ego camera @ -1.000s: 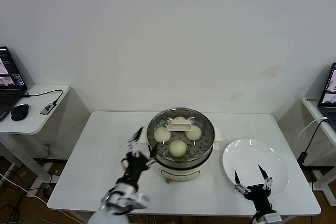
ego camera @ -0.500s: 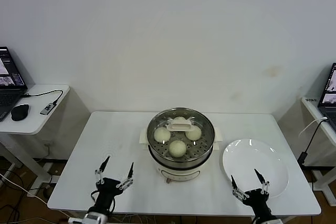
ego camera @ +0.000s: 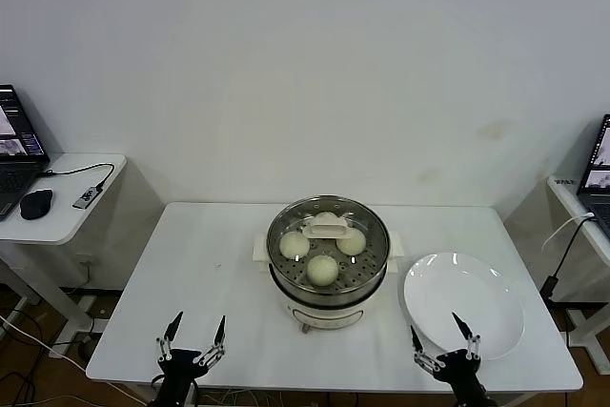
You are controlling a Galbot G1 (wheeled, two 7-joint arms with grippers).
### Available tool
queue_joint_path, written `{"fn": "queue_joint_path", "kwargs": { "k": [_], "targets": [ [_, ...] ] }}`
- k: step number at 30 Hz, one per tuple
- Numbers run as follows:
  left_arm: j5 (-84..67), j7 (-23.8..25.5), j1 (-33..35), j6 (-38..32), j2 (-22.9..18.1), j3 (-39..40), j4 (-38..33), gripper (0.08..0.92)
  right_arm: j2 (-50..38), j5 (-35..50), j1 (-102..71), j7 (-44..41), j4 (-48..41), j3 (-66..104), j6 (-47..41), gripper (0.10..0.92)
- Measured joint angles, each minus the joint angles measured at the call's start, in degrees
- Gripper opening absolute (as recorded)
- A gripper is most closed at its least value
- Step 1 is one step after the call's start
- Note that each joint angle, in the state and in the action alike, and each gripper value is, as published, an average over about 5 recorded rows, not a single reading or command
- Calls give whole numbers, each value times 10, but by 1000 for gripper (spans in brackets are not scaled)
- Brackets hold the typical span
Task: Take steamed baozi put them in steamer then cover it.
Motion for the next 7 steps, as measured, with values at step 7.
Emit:
{"fn": "queue_joint_path", "kwargs": {
  "k": [7],
  "targets": [
    [-13, 6, 2, -2, -7, -2, 12, 823, -1, 4, -4, 5, 4, -7, -2, 823]
  ]
}}
